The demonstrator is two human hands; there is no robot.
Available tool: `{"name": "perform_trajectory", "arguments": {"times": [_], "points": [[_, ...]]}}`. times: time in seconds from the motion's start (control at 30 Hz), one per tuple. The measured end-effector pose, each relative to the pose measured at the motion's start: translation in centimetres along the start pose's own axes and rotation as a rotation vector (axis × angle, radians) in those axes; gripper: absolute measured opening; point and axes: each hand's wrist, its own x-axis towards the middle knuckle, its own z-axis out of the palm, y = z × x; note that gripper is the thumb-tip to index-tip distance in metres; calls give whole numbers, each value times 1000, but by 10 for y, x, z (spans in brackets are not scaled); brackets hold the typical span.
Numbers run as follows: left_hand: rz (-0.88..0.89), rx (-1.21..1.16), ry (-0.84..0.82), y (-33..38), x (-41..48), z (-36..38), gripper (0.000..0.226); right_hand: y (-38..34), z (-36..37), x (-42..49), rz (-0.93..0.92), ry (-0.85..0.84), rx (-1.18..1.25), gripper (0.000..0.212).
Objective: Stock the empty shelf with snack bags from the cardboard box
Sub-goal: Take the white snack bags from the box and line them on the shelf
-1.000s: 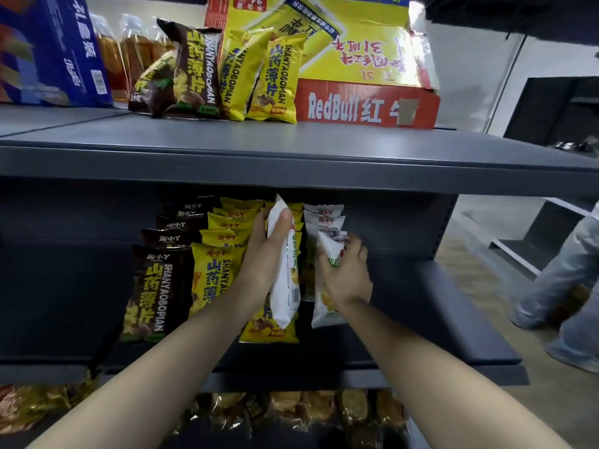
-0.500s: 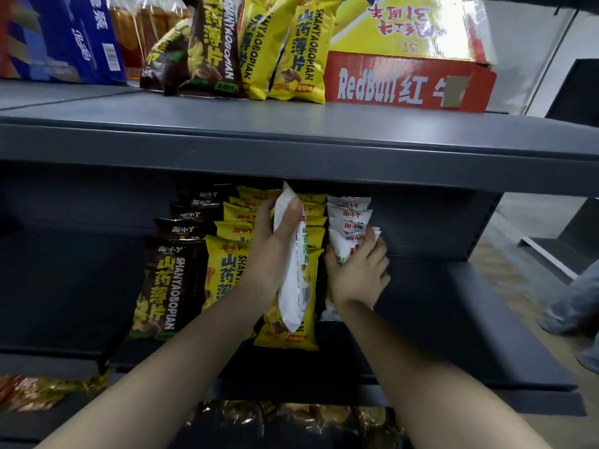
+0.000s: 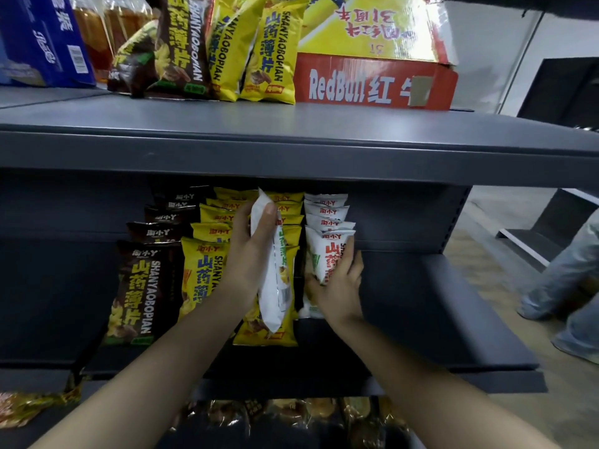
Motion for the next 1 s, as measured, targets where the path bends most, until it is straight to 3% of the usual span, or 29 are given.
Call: {"name": "perform_trajectory", "arguments": {"times": [0.1,0.27,0.43,0.6,0.73,0.83,0.87,1.0], "points": [[-2,1,-7,0,-2,4,43,6,2,0,-2,-15,8,112],[37,42,-29,1,-7,15,47,5,-4,4,48,-80,28,110],[83,206,-81,-7,-17,36,54,6,-48,-10,-142,-55,-29,68],[148,481,-13,-33,-21,68,71,7,-91,-33,-372,-136,-81,33],[107,769,80,-46,-22,88,74,15,-105,-48,-362,-193,-112,41],[89,957,109,-52,-18,96,82,22,-99,-48,-229,-333,-111,71],[91,999,109,-55,-15,98,83,25,-94,-47,-204,-364,-129,72],[99,1009,92,-62,-10,101,93,28,-73,-40,-135,-378,-168,45]]}}
